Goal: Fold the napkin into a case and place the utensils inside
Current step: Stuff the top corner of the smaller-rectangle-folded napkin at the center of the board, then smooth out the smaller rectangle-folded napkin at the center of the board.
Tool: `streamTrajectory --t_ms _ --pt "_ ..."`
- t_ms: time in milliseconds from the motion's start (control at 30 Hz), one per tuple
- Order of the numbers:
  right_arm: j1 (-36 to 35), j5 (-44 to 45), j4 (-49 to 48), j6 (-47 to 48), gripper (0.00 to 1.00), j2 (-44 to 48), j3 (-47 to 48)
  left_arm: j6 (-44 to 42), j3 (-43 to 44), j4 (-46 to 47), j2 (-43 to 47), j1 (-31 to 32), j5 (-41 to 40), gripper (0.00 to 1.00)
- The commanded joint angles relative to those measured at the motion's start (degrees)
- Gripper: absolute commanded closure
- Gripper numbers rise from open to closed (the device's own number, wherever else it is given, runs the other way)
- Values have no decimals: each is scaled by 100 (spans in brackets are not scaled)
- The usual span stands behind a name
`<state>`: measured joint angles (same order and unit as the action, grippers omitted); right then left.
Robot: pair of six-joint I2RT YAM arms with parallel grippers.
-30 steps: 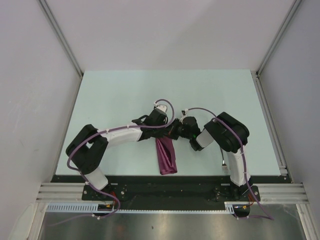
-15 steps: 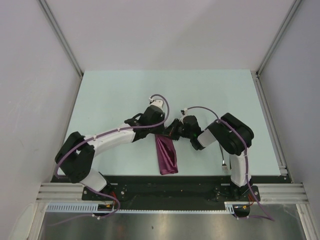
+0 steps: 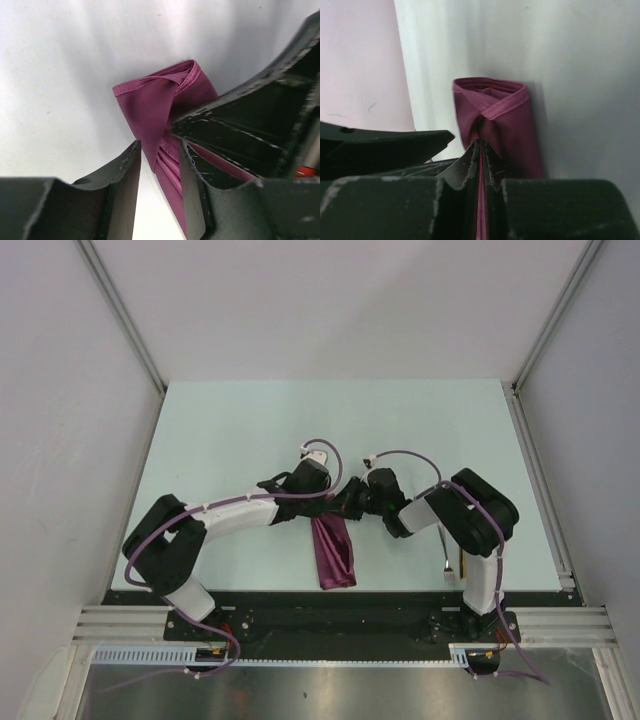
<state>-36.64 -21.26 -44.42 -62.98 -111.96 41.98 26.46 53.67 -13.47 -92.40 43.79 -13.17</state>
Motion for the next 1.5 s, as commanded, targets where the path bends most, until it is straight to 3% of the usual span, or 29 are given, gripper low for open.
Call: streamTrajectory --t_ms 0,233,467,600,733,833,1233,1467 --pt "96 -10 416 426 92 561 -31 -123 38 21 -93 -11 -203 61" --pt "70 122 584 576 95 755 -155 -185 170 -24 -322 -11 -388 75" --pt "-27 -19 496 524 97 351 100 -176 240 -50 -296 -11 -389 89" --pt "-89 -71 417 445 97 79 267 -150 188 -24 -208 7 -318 89" --pt "-124 -133 224 322 98 -141 355 -97 126 -50 -86 15 -318 73" --pt "-141 -81 241 330 98 -133 364 -114 152 -76 -6 15 -423 68" --pt "-159 -89 259 313 98 -203 443 -159 496 38 -393 15 -397 83" --pt "-168 -133 118 225 99 -440 636 -115 337 99 -209 24 -318 100"
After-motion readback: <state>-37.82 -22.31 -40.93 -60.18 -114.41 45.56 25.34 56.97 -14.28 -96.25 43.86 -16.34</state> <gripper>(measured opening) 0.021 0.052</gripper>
